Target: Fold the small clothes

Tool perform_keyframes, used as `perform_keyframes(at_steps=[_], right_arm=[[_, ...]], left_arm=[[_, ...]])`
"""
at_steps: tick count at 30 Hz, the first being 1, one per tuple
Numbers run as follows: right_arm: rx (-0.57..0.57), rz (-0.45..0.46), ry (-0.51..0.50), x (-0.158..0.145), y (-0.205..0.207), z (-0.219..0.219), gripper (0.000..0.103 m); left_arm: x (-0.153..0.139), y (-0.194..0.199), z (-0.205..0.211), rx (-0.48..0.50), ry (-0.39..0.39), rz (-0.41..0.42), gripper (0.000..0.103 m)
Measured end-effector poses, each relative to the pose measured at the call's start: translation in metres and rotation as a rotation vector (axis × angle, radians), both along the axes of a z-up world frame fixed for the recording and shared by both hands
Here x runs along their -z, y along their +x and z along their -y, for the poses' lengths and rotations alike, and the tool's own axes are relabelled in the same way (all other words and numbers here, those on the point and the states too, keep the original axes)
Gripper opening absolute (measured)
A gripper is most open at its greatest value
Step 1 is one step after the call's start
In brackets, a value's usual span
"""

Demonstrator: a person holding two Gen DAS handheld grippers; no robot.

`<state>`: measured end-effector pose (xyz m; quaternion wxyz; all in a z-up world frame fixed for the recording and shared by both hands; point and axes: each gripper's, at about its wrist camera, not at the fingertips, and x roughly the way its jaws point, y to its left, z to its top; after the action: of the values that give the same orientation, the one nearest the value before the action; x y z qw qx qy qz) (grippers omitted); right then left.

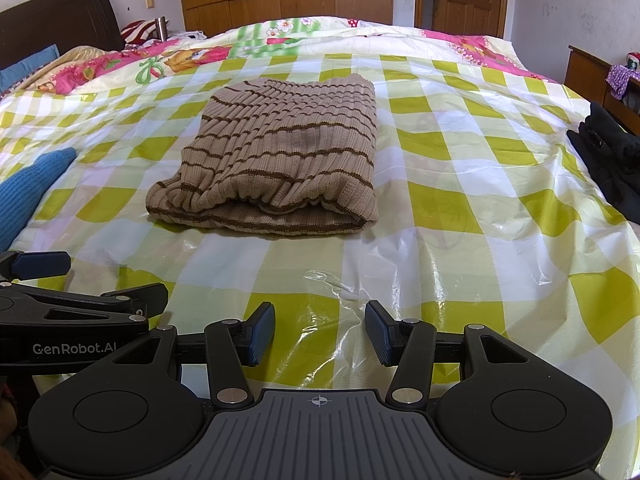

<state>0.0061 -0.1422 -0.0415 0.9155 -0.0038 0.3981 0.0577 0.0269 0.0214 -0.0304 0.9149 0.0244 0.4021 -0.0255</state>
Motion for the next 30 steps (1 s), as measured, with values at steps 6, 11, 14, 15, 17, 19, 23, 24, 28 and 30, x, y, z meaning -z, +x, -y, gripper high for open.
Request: perform_keyframes(at_steps=[6, 11, 14, 15, 17, 19, 23, 24, 28, 30], right_arm=[[-0.001, 0.0, 0.0, 0.0001, 0.0, -0.001, 0.05], [0.001, 0.0, -0.001, -0.0006, -0.0003, -0.0011, 0.05], [0.002, 0.0, -0.001, -0.0006, -0.0004, -0.0014, 0.05], [0.002, 0.001, -0.001, -0.0007, -0.0002, -0.0009, 0.05], [0.002, 0.001, -0.002, -0.0006, -0.0004, -0.0013, 0.05], [0.001, 0.0, -0.001, -0.0006, -0.0003, -0.0013, 0.05], [0.001, 0.001, -0.002, -0.0007, -0.0002, -0.0012, 0.05], [0.002, 0.001, -0.002, -0.0007, -0.0001, -0.0007, 0.05], [0.001, 0.001, -0.002, -0.0007, -0.0002, -0.0015, 0.05], [0.001, 0.001, -0.003, -0.0006, -0.0001, -0.0011, 0.05]], left_arm=[[-0.0003, -0.0004, 0.0001, 0.0, -0.002, 0.001, 0.103], [-0.0005, -0.0007, 0.0005, 0.0, -0.001, 0.002, 0.103], [-0.0008, -0.0008, 0.0008, -0.001, 0.001, 0.004, 0.103], [-0.0008, -0.0008, 0.0011, -0.001, 0.002, 0.005, 0.103], [-0.001, -0.0009, 0.0015, -0.002, 0.004, 0.006, 0.103], [-0.0012, -0.001, 0.0016, -0.002, 0.006, 0.008, 0.103], [-0.0011, -0.001, 0.0016, -0.003, 0.007, 0.008, 0.103], [-0.0011, -0.001, 0.0016, -0.003, 0.007, 0.008, 0.103], [-0.0012, -0.001, 0.0017, -0.003, 0.006, 0.008, 0.103], [-0.0013, -0.001, 0.0019, -0.003, 0.007, 0.008, 0.103]])
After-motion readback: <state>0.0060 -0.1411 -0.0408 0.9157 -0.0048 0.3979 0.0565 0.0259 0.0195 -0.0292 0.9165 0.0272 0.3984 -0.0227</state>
